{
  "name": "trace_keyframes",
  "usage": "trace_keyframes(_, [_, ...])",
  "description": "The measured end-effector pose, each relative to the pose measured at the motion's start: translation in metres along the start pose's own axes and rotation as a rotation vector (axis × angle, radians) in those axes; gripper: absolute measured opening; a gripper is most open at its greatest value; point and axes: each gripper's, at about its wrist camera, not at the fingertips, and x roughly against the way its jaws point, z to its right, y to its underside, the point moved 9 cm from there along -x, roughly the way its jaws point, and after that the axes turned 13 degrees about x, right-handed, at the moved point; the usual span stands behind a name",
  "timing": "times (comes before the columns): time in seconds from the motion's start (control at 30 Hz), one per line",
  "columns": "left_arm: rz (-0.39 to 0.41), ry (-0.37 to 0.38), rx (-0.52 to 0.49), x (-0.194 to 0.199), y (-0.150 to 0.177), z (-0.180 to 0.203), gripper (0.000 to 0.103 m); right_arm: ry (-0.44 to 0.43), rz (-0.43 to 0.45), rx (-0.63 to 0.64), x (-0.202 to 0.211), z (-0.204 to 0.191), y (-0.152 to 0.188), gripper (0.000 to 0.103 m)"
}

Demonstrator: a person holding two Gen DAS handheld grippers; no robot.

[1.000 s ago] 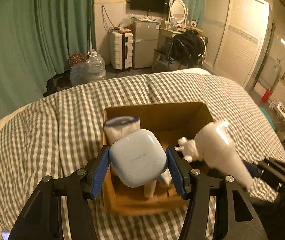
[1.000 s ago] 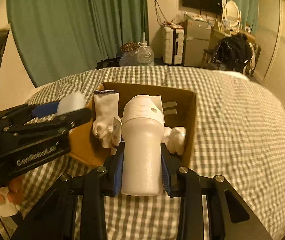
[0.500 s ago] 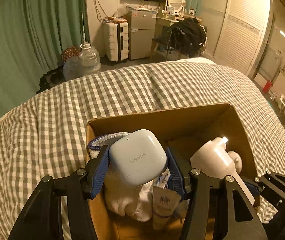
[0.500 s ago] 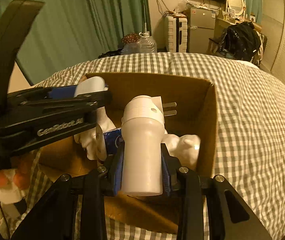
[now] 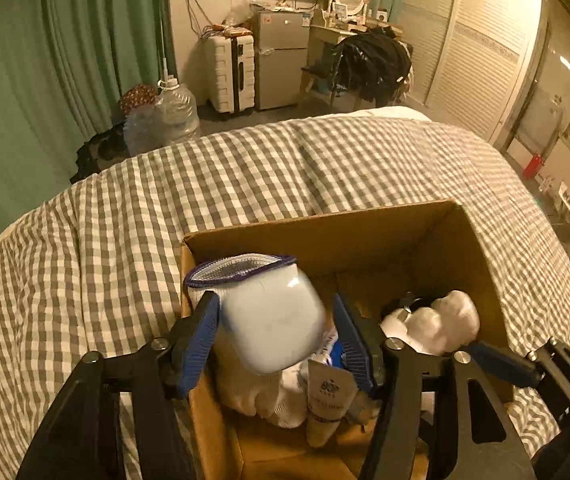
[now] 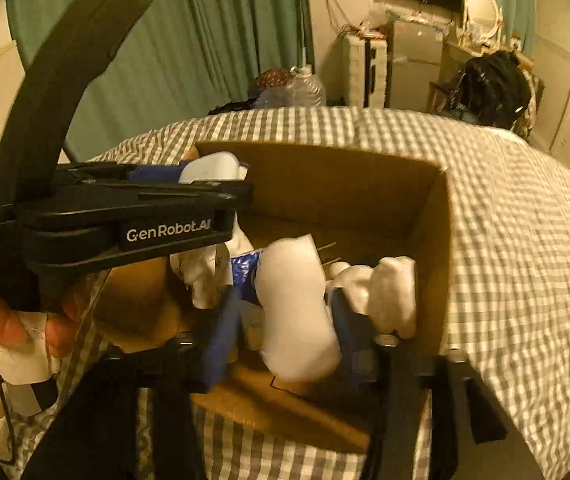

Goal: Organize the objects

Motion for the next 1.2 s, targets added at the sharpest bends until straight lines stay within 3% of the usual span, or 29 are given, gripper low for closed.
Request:
trace_keyframes(0.07, [0.018,0.002,-0.013,0.014,-0.001,0.001,0.077,0.016,0.019,-0.005,0.013,0.001,-0.002,0.057])
trace_keyframes(0.23, [0.084,-0.006,-0.057,0.061,-0.008,0.01,0.079,0.064,0.041,-0.024,0.045,0.007,-0.003,0.057])
trace_keyframes(0.53, [0.21,-0.017,-0.045,0.156,-0.019,0.009,0.088,0.16,0.096,-0.042,0.122,0.008,-0.017,0.057])
trace_keyframes(0.8, [0.346,0.004,-0.035,0.254,-0.004,0.006,0.091,0.226,0.215,-0.063,0.213,-0.003,-0.028,0.075])
trace_keyframes(0.9, [0.384,-0.004,-0.047,0.277,0.006,0.007,0.093,0.257,0.266,-0.082,0.247,-0.005,-0.027,0.084])
trace_keyframes(1.0, [0.426,-0.019,-0.06,0.3,0.018,0.007,0.102,0.28,0.308,-0.092,0.272,-0.009,-0.023,0.09])
trace_keyframes(1.2, [0.502,0.049,-0.099,0.333,0.041,0.013,0.103,0.321,0.389,-0.09,0.31,-0.016,-0.017,0.097])
